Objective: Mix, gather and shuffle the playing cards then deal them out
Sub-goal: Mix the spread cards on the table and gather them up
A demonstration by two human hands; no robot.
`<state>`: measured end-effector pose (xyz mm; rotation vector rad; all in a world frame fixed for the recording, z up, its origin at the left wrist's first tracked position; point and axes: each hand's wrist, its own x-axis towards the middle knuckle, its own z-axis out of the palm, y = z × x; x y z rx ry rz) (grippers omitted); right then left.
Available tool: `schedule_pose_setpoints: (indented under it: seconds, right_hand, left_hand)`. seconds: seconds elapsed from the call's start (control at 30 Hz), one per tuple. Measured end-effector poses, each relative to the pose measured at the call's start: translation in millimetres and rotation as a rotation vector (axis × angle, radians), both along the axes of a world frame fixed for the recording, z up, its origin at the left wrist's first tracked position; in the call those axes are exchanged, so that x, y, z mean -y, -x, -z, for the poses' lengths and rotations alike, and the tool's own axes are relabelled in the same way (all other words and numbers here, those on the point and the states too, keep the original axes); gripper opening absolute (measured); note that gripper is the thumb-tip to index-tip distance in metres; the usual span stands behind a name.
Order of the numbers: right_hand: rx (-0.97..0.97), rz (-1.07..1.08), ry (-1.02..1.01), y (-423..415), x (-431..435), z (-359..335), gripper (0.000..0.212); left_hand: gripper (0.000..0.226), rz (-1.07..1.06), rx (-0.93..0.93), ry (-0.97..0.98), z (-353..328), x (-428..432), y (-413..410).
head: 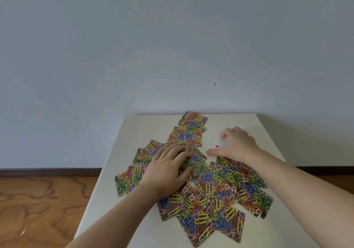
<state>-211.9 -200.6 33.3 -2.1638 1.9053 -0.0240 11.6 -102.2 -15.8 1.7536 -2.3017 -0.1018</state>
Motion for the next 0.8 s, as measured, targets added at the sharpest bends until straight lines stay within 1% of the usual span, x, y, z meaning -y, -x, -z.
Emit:
schedule_pose_setpoints:
  seconds: [0.03, 0.07, 0.13, 0.27, 0.3, 0.33, 0.37, 0.4, 0.47, 0.53, 0.57, 0.63, 0.67, 0.7, 0.73, 0.77, 0.8]
  right_hand:
    - [-0.063, 0.006, -0.028, -4.1, 2.6, -0.2, 0.096]
    - [-0.093, 0.019, -0.048, -7.0, 4.5, -1.5, 0.100]
    - [-0.113, 0.042, -0.095, -11.7, 9.3, -2.2, 0.099]
    - [-0.085, 0.052, -0.219, -18.6, 12.2, -10.3, 0.094]
    - [-0.089, 0.045, -0.231, -18.7, 13.1, -12.4, 0.088]
    - [-0.091, 0.023, -0.220, -18.6, 14.3, -14.6, 0.076]
    - [-0.073, -0.011, -0.192, -17.6, 14.5, -16.8, 0.058]
    - [-0.030, -0.041, -0.157, -17.4, 13.7, -18.8, 0.045]
    - [0.157, -0.074, -0.072, -14.5, 13.9, -20.8, 0.038]
    - [0.411, -0.110, 0.036, -10.8, 12.5, -25.8, 0.030]
    - [0.517, -0.133, 0.091, -8.9, 10.9, -30.5, 0.027]
    - [0.684, -0.169, 0.202, -5.4, 2.8, -40.4, 0.015]
    - [0.719, -0.194, 0.241, -2.2, -3.8, -43.9, 0.011]
    - [0.710, -0.246, 0.244, 1.5, -12.2, -45.4, 0.011]
    - [0.651, -0.335, 0.207, 5.9, -23.0, -45.2, 0.015]
    - [0.575, -0.438, 0.130, 11.9, -36.5, -41.3, 0.024]
    - [0.540, -0.503, 0.030, 17.9, -49.5, -33.8, 0.035]
  left_hand:
    - [0.052, 0.000, -0.008, 0.005, -0.6, -0.3, 0.2]
    - [0.051, 0.000, -0.023, 0.014, -2.3, -0.4, 1.0]
    - [0.048, -0.013, -0.103, 0.059, -6.8, -2.3, 2.4]
    - [0.037, -0.183, -0.472, 0.232, -17.5, -10.1, -3.8]
    - [0.033, -0.231, -0.528, 0.260, -19.5, -11.0, -8.2]
    - [0.032, -0.278, -0.563, 0.275, -21.9, -11.9, -14.3]
    - [0.031, -0.320, -0.593, 0.278, -23.6, -12.7, -21.1]
    - [0.031, -0.359, -0.627, 0.275, -25.2, -14.7, -29.8]
    - [0.028, -0.432, -0.693, 0.270, -27.2, -18.3, -45.2]
    - [0.027, -0.522, -0.688, 0.244, -27.0, -21.5, -58.9]
    - [0.028, -0.585, -0.637, 0.197, -25.5, -22.7, -64.1]
    - [0.036, -0.714, -0.513, 0.039, -21.2, -26.1, -68.5]
    - [0.039, -0.747, -0.493, -0.020, -19.4, -28.6, -67.0]
    - [0.042, -0.755, -0.491, -0.044, -17.2, -30.9, -63.6]
    - [0.043, -0.743, -0.497, -0.042, -15.9, -32.5, -58.8]
    - [0.043, -0.722, -0.510, -0.035, -16.1, -33.0, -51.6]
    - [0.043, -0.698, -0.543, -0.034, -17.9, -31.9, -43.7]
